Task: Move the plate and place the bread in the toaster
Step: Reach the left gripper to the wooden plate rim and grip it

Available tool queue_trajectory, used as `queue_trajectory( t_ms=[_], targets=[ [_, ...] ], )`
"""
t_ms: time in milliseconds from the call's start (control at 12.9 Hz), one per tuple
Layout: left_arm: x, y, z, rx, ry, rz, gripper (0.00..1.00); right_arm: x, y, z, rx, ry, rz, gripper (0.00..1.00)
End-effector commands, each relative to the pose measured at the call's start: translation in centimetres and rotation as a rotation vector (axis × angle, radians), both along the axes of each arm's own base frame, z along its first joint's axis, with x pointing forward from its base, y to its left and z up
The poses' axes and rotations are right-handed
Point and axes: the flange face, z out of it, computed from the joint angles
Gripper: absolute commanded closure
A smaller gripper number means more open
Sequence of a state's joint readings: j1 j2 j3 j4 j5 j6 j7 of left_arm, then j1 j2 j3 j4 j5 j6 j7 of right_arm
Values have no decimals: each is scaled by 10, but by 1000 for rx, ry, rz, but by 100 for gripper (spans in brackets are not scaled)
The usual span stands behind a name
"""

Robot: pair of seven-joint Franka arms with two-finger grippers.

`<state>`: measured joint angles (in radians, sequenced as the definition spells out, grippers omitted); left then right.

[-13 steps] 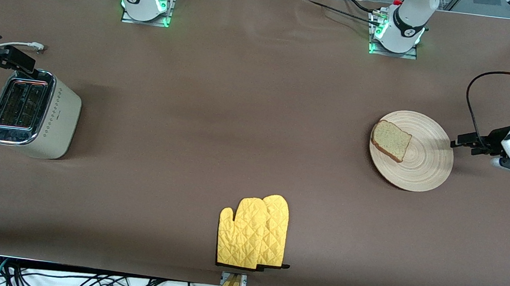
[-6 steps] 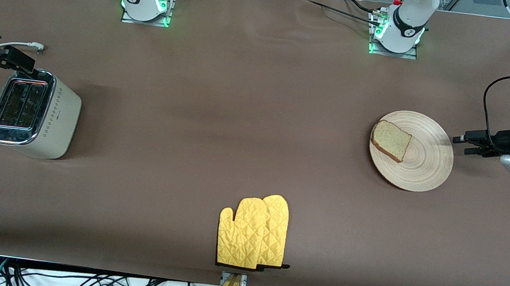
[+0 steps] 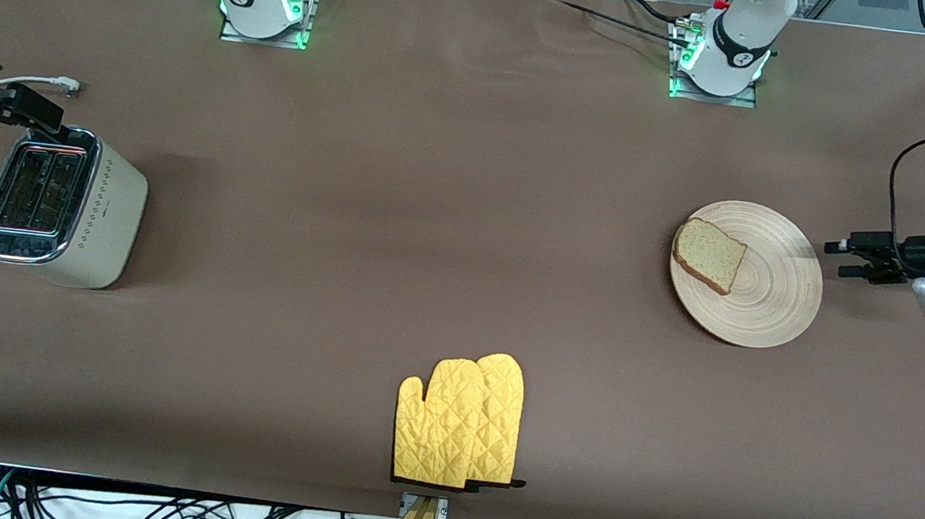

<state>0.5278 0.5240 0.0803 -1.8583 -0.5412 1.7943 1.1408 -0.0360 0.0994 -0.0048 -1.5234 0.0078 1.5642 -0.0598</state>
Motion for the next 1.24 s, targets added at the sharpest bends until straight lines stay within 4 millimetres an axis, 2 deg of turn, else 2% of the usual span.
queue_trajectory(
  t_ms=[0,155,232,309,541,619,851,1160],
  targets=[
    [16,31,-16,-11,-44,-22,0,3,-2,5,6,-8,-4,0],
    [13,31,-36,-41,-11,-1,0,3,-2,5,6,-8,-4,0],
    [6,31,-47,-76,26,17,0,3,-2,6,6,-10,-4,0],
    [4,26,-52,-121,47,34,0,3,-2,5,6,-8,-4,0],
    [4,19,-45,-189,131,45,0,3,-1,5,6,-7,-2,0],
    [0,22,-44,-206,146,62,0,2,-2,4,6,-4,-4,0],
    [0,20,-58,-226,172,111,0,4,-2,2,6,-5,-7,0],
    [0,20,-63,-214,209,154,0,7,0,-3,6,4,-5,0]
  ],
)
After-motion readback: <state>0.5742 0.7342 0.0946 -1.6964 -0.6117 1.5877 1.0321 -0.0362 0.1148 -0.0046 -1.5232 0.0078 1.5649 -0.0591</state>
